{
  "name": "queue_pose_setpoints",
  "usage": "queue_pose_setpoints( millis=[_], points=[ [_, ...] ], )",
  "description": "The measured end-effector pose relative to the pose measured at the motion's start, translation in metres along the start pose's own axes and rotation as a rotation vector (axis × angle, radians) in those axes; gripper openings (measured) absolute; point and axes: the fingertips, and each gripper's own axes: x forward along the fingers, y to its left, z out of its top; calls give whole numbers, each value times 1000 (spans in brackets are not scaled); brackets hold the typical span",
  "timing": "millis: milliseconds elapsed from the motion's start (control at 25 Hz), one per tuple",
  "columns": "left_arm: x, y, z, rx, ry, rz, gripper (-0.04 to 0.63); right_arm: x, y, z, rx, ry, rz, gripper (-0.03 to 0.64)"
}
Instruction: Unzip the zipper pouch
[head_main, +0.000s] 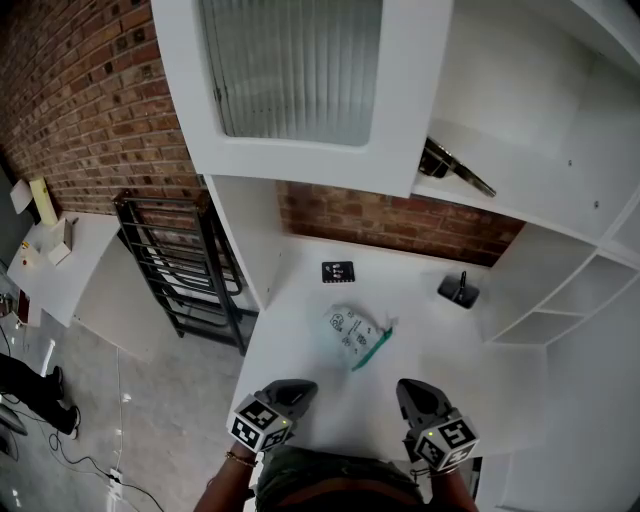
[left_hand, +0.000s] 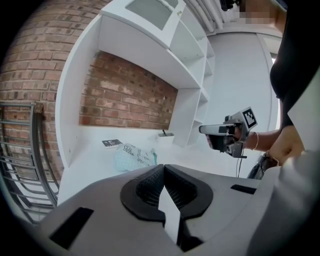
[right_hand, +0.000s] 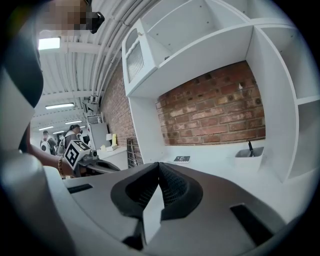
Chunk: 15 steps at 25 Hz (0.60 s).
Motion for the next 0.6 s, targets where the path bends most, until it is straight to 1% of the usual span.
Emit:
queue_pose_setpoints(
  millis=[320,600],
  points=[
    [2,-4,-5,22,19,6,5,1,2,-4,-4,19,5,1],
    [-3,3,-4,-15,-11,30,5,1,4,-12,7,36,3,2]
  ],
)
